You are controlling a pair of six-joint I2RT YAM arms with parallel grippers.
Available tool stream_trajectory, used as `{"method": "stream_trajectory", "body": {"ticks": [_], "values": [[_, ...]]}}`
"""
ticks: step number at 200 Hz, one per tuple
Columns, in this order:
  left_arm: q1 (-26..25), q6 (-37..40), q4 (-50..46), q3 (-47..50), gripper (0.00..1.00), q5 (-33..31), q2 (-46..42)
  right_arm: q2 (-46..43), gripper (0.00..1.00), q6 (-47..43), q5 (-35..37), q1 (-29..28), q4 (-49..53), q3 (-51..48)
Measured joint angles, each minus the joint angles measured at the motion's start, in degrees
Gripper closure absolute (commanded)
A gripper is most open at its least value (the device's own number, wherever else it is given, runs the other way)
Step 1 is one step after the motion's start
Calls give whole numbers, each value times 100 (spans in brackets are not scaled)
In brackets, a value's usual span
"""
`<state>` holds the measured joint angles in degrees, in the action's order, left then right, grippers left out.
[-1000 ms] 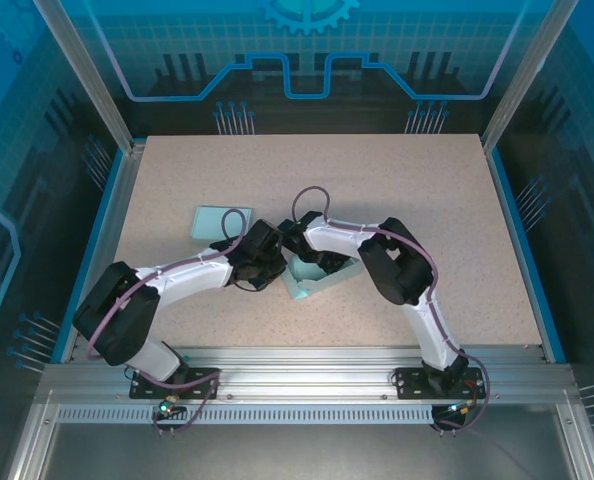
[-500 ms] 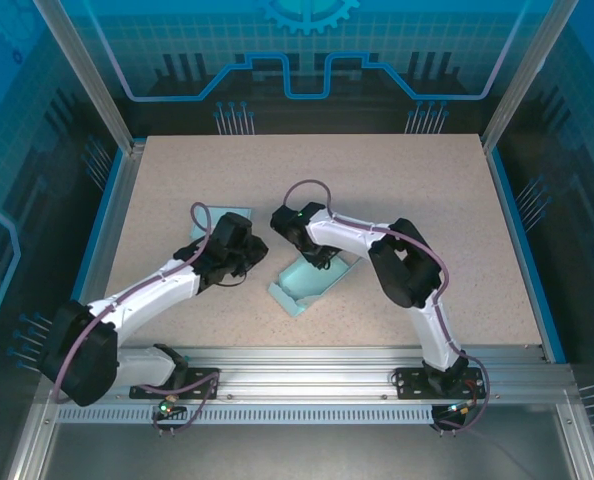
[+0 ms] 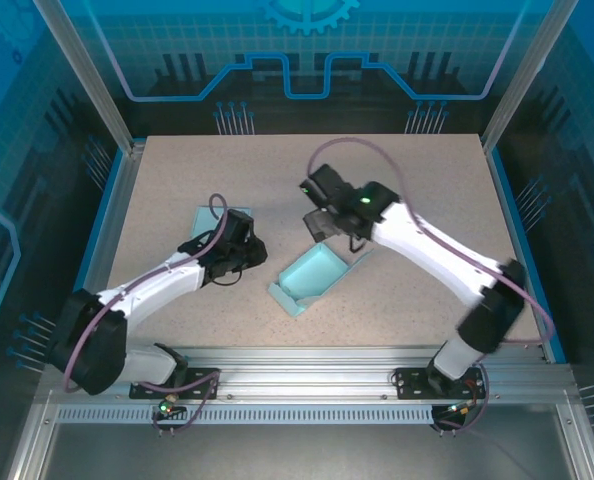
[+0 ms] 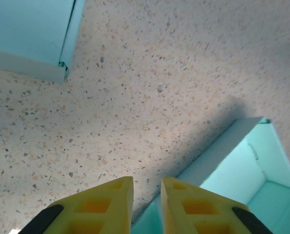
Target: Fold the paper box
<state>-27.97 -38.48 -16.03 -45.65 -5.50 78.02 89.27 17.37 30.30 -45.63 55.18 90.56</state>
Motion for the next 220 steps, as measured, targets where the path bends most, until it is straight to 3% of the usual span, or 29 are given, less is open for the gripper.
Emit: {"method": "stream_trajectory", "body": {"ticks": [22, 48, 93, 149, 220], "values": [[-2, 286, -35, -44, 79, 59, 409, -1279, 9, 437, -98, 11, 31, -824], [-55, 518, -44, -160, 80, 90, 763, -2538, 16, 1108, -232, 50, 321, -1829], [-186, 605, -48, -256, 80, 195, 1043, -3580, 33, 2107, -1054, 315, 487, -3322], [-321, 481, 81, -221, 80, 413, 1167, -2852, 54, 2507, -2673, 715, -1294, -4986], [-678, -105, 455, -48, 80, 772, 1255, -1290, 56, 2192, -3508, 1731, -3292, -4760]]}}
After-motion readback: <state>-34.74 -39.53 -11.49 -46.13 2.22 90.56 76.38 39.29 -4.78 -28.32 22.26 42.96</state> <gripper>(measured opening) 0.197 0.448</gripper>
